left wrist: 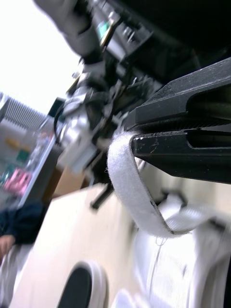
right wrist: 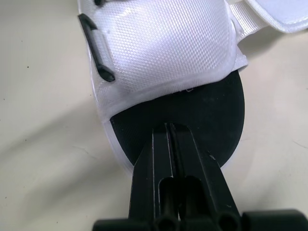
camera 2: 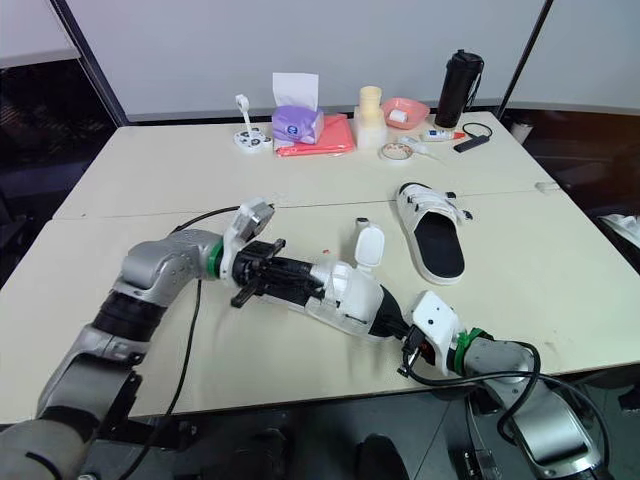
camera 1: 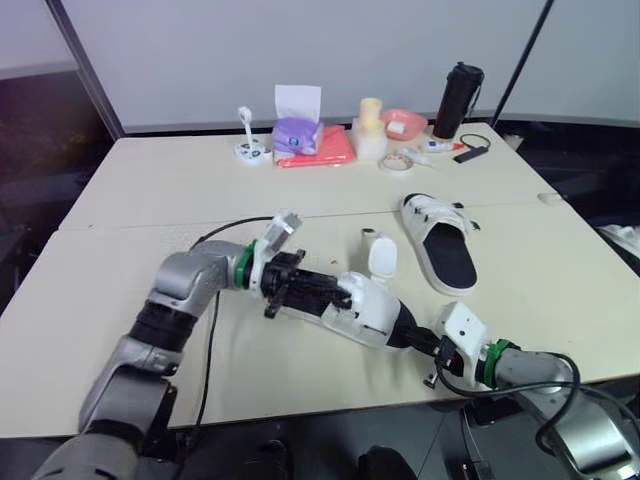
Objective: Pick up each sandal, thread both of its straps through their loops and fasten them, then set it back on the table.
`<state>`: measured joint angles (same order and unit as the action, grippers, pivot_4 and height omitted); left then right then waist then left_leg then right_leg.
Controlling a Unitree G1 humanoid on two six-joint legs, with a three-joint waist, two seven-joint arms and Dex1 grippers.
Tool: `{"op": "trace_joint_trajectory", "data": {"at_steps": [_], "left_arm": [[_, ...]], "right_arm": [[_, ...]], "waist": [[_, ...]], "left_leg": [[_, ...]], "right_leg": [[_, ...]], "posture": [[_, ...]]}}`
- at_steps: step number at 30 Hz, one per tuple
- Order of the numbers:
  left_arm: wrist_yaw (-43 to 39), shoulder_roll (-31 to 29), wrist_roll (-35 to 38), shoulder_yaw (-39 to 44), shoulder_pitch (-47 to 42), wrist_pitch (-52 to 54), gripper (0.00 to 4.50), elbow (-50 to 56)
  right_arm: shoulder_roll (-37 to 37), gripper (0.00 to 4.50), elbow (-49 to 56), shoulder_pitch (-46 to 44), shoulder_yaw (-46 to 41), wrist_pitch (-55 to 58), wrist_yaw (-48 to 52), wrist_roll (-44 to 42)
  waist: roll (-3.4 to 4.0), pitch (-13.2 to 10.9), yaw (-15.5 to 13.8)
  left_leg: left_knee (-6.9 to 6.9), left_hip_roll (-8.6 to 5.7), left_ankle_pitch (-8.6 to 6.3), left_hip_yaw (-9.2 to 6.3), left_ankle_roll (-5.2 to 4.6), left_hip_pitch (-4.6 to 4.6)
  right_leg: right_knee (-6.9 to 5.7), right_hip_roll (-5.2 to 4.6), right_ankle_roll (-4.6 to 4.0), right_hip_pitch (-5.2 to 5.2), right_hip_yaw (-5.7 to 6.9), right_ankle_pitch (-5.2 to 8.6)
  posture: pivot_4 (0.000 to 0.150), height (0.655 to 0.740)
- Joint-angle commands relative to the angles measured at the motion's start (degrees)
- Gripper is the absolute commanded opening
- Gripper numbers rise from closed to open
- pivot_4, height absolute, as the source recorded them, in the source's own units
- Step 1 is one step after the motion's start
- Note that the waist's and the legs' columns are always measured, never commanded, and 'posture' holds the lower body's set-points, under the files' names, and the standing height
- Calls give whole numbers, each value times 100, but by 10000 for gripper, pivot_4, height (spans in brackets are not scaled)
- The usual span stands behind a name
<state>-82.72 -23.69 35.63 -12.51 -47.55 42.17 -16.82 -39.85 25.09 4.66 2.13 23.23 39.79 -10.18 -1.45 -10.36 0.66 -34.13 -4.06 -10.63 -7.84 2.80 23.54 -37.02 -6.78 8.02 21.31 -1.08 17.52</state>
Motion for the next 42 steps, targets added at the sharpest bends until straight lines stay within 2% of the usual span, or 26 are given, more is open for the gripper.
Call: {"op": "trace_joint_trajectory", "data": {"at_steps": [1, 8, 18, 27, 34, 37, 42], "left_arm": [[25, 164, -160, 242, -344, -373, 318, -515], [-102, 553, -578, 138, -544, -831, 318, -1606], [-884, 735, -478, 212, -771, -423, 318, -1600], [-978, 942, -683, 97, -828, -715, 318, -1952], [-906, 1214, -1089, 113, -945, -1139, 318, -2686], [-824, 1325, -1291, 135, -1001, -1300, 8720, -3093], [-692, 1462, -1414, 291, -1057, -1532, 34252, -3432]], "right_arm": [[-39, 0, -113, 153, 100, 167, -15, 122], [-34, 0, -12, 249, 72, 217, -68, 114], [-40, 0, 65, 326, 50, 254, -117, 106], [-31, 0, 100, 354, 32, 278, -144, 117], [-46, 0, 143, 400, 28, 295, -161, 127], [-46, 0, 174, 421, 31, 304, -170, 131], [-49, 0, 213, 463, 24, 320, -186, 137]], "waist": [[-1, 0, -3], [-2, -1, -8], [-3, -2, -8], [-4, -2, -10], [-4, -2, -14], [-5, -3, -19], [-5, -3, -16]], "left_leg": [[0, 0, 0, 0, 0, 0], [-1, -3, 0, 1, 0, 1], [-1, -4, 0, 3, 0, 3], [-1, -5, 0, 2, 0, 5], [-2, -7, 0, 4, 0, 5], [-2, -8, 0, 5, 0, 5], [-2, -8, 0, 5, 0, 5]], "right_leg": [[0, 0, 0, 1, 0, 0], [1, -1, 3, 0, 1, 0], [0, -1, 5, -2, 3, 0], [1, -1, 5, -1, 7, 0], [1, -1, 6, -2, 8, 0], [1, -1, 7, -3, 10, 0], [1, -1, 9, -4, 12, 1]], "posture": [[1500, 7400], [1500, 7400], [1500, 7400], [1500, 7400], [1500, 7400], [1500, 7400], [1500, 7400]]}}
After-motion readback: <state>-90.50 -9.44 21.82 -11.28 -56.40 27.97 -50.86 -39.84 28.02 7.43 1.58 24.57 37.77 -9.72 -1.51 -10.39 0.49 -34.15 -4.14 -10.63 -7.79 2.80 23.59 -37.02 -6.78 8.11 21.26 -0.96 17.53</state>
